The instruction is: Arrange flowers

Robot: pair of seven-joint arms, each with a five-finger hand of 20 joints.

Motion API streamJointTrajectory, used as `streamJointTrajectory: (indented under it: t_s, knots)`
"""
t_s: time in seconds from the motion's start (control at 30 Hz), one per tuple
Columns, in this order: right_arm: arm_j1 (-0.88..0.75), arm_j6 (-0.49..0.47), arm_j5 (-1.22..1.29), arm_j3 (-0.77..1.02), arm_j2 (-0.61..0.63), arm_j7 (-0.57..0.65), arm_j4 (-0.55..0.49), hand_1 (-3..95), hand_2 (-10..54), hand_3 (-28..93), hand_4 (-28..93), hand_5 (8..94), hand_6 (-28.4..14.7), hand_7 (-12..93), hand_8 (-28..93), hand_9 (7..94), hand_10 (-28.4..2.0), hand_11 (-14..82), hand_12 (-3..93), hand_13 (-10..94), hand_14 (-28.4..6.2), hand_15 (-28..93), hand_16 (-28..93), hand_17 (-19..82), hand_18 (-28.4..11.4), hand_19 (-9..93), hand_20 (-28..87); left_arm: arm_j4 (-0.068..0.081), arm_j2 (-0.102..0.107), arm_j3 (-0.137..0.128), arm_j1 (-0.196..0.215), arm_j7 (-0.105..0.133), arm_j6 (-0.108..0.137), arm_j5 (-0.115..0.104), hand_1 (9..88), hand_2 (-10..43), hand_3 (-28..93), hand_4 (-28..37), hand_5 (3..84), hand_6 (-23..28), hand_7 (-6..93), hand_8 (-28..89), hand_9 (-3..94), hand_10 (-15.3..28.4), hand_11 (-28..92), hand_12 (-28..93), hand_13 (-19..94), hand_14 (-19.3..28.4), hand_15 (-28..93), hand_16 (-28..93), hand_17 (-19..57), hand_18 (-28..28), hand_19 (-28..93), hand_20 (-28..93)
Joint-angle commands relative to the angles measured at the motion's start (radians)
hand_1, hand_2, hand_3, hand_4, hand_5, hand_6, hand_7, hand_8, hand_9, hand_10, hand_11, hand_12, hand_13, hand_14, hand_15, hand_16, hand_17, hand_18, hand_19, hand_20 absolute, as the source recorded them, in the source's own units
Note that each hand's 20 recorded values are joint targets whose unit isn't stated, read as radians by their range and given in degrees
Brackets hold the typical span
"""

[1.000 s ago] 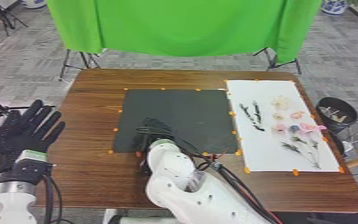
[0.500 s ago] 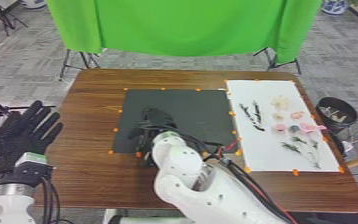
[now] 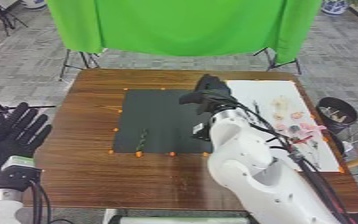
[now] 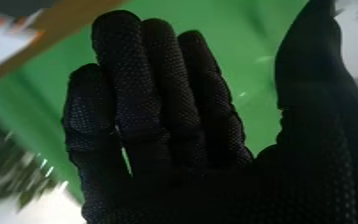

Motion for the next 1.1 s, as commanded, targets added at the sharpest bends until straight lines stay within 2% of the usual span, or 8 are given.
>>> streamJointTrajectory:
  t_s: [0.03,0.1,0.17,0.23,0.37,0.6,0.67,1.1]
  knots:
    - [-0.208,-0.063,0.012,0.277,0.292,0.107,-0.082,29.6,-9.5,72,-22,59.1,-10.4,13,-9,65.2,-21.3,15.7,17.5,68,-16.1,47,19,36,-26.5,86,21,-0.013,-0.013,0.003,0.018,0.014,-0.005,-0.019,27.4,9.3,73,-28.3,39.9,9.0,12.5,-8,31.5,15.2,16,11,22,16.1,31,-6,-7.2,14.9,37,6]
    - [-0.285,-0.094,0.047,0.378,0.307,0.134,-0.117,29.4,-9.5,72,-23,58.2,-10.6,12,-9,63.6,-21.3,14.6,17.0,69,-15.8,48,19,36,-26.6,86,21,-0.014,-0.015,0.006,0.022,0.022,-0.023,-0.045,27.5,9.3,73,-28.3,40.0,8.9,12.6,-8,31.9,15.2,16,11,22,16.0,31,-6,-7.2,14.9,37,6]
    - [-0.352,-0.106,0.065,0.458,0.325,0.141,-0.138,29.5,-9.5,72,-23,57.8,-10.8,11,-8,63.4,-21.2,14.2,16.8,70,-15.2,51,20,37,-26.7,88,22,-0.017,-0.019,0.004,0.029,0.026,-0.018,-0.036,27.4,9.3,73,-28.3,40.1,9.0,12.7,-8,32.2,15.3,16,11,22,16.2,32,-6,-7.2,14.9,38,6]
    - [-0.438,-0.107,0.068,0.553,0.343,0.044,-0.14,30.3,-9.5,72,-23,57.6,-10.8,11,-8,63.1,-21.0,13.7,16.5,71,-14.7,52,20,37,-26.6,88,22,-0.022,-0.016,-0.004,0.046,0.041,-0.015,-0.042,27.3,9.3,73,-28.3,40.3,9.0,12.9,-8,32.4,15.3,16,11,22,16.2,32,-6,-7.2,15.0,38,6]
    - [-0.54,-0.082,0.049,0.643,0.36,0.071,-0.155,34.0,-9.5,75,-26,56.9,-9.3,12,-9,61.0,-18.8,12.9,16.1,70,-13.5,54,19,37,-25.1,88,24,-0.027,-0.02,-0.001,0.049,0.051,-0.012,-0.044,27.4,9.3,73,-28.3,40.5,9.1,13.0,-8,32.5,15.3,17,11,22,16.1,32,-6,-7.3,15.1,38,7]
    - [-0.593,-0.243,0.084,0.713,0.31,0.092,-0.171,34.3,-9.5,73,-28,57.5,-8.9,12,-9,59.9,-18.3,10.8,15.5,70,-13.1,55,20,37,-24.9,88,26,-0.032,-0.026,0.001,0.051,0.053,0.004,-0.054,27.4,9.3,73,-28.3,40.6,9.1,13.1,-8,32.6,15.3,17,11,22,15.9,32,-6,-7.3,15.1,38,7]
    - [-0.603,-0.279,0.083,0.719,0.299,0.101,-0.173,35.5,-9.5,73,-28,57.4,-8.4,11,-9,58.1,-17.6,9.6,15.1,69,-13.2,54,20,36,-24.8,87,27,-0.03,-0.027,0.0,0.05,0.053,-0.003,-0.055,27.4,9.4,73,-28.3,40.6,9.1,13.2,-8,32.3,15.1,17,11,22,15.9,32,-6,-7.3,15.1,38,7]
    - [-0.627,-0.28,0.105,0.723,0.267,0.16,-0.101,40.9,-9.5,73,-28,57.1,-8.6,10,-9,56.1,-17.0,8.4,13.4,70,-12.9,54,19,36,-24.9,86,28,-0.026,-0.028,0.013,0.052,0.045,0.001,-0.061,27.5,9.4,73,-28.3,40.6,9.2,13.5,-8,32.5,15.4,17,11,22,15.9,32,-6,-7.2,15.2,38,7]
